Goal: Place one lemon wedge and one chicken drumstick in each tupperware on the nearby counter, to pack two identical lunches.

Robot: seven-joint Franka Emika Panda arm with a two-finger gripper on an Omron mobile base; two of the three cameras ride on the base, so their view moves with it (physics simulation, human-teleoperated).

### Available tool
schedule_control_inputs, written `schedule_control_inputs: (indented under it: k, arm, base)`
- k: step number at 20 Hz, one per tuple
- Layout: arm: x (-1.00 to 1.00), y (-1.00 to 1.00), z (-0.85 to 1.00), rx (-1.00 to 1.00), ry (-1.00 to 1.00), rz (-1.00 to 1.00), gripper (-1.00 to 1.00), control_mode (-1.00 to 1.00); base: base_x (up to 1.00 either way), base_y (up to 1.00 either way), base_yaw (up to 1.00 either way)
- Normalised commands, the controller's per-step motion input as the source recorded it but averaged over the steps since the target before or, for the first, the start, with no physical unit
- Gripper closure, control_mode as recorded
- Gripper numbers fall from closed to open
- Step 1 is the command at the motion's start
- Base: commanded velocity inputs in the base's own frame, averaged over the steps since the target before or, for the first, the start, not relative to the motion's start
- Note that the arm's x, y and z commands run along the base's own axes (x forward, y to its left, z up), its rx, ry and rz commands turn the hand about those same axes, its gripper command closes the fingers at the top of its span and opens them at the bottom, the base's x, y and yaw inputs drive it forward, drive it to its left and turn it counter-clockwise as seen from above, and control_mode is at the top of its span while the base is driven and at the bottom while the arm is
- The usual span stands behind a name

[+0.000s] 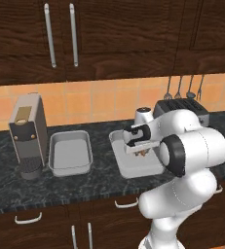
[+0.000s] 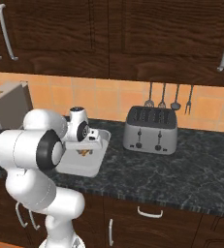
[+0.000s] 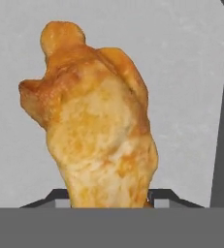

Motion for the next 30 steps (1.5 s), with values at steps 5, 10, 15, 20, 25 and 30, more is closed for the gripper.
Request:
schedule_control_inputs:
  k: [5, 10, 15, 20, 25, 30]
  arm:
    - [-0.47, 0.06, 0.46, -0.06, 0.00, 0.00, -1.00, -1.00]
    - [-0.67, -0.12, 0.34, -0.01, 0.00, 0.00, -1.00, -1.00]
    - [-1.00, -0.69, 0.04, 0.07, -0.04, 0.00, -1.00, -1.00]
    - [-0.96, -0.23, 0.72, 0.12, -0.21, 0.00, -1.00, -1.00]
    - [-0.41, 0.23, 1.00, 0.10, -0.10, -0.05, -1.00, -1.00]
    - [-1.00, 0.10, 0.95, -0.04, 0.10, -0.01, -1.00, -1.00]
  base:
    - [0.00, 0.00, 0.00]
    - [0.00, 0.00, 0.00]
    - [0.00, 0.00, 0.00]
    - [0.00, 0.00, 0.00]
    - [0.00, 0.00, 0.00]
    - [0.00, 0.00, 0.00]
